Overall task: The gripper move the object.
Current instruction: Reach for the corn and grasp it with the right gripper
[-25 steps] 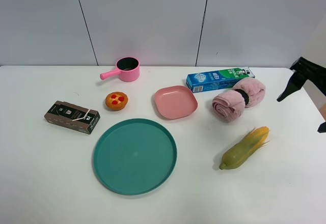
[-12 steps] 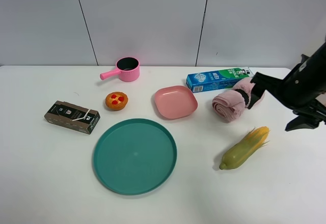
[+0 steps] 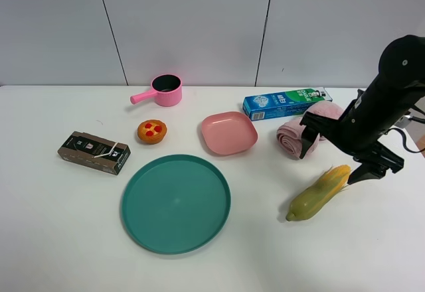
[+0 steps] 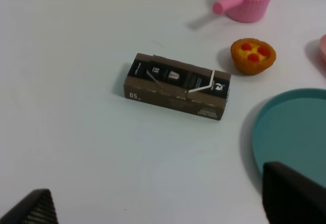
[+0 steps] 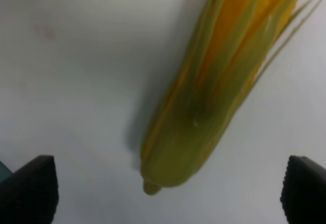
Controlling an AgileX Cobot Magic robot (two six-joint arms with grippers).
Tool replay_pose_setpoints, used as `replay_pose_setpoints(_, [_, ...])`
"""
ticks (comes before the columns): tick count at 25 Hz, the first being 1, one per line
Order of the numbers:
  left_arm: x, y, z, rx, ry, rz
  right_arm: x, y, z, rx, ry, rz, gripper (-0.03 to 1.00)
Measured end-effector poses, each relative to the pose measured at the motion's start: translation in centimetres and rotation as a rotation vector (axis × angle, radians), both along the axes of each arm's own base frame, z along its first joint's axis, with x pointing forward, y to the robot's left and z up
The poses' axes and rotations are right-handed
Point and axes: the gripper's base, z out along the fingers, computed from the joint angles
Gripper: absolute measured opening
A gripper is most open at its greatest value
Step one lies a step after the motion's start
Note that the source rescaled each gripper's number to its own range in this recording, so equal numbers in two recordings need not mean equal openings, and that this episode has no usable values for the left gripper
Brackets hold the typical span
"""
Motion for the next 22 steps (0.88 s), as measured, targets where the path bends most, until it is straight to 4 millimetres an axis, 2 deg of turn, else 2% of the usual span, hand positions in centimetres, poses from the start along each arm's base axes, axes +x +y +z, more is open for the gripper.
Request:
replay_pose_setpoints(4, [0.0,0.0,0.0,0.000,0.000,0.000,-1.7,-0.3,-2.2,-0.041,0.034,0.008,1.00])
replay_pose_setpoints(8, [0.0,0.0,0.0,0.000,0.000,0.000,-2.4,-0.8,-2.5,-0.074,0.021,-0.022,1.00])
replay_pose_setpoints(16, [0.0,0.0,0.0,0.000,0.000,0.000,-1.8,-1.0,-2.6,-0.083,-0.063,-0.088,1.00])
replay_pose_setpoints(22, [0.0,0.0,0.0,0.000,0.000,0.000,-1.6,-1.2,-3.1,-0.102,-0.055,-0.109,1.00])
